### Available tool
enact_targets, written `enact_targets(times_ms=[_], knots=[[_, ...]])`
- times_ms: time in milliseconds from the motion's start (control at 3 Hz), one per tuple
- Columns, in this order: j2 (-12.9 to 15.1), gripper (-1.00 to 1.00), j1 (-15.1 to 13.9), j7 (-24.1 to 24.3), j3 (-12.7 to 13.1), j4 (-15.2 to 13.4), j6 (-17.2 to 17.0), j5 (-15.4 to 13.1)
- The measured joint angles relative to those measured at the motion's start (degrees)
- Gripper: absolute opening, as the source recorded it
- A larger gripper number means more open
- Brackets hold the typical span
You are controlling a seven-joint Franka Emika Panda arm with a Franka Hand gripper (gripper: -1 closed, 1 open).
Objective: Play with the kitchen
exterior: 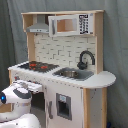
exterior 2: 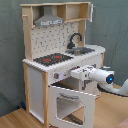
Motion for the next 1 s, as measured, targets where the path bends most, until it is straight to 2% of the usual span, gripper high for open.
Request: enact_targets(times_ms=[333, 667, 1000], knots=[[0.0, -1.0, 0.0, 0.02, 0.0, -0.08, 0.0, 0.03], [0.01, -1.0, -0.03, 3.08, 0.23, -0.34, 0.04, 0.15], [0.01, -1.0, -0.03, 9.13, 0.23, -0.34, 0.04, 0.21]])
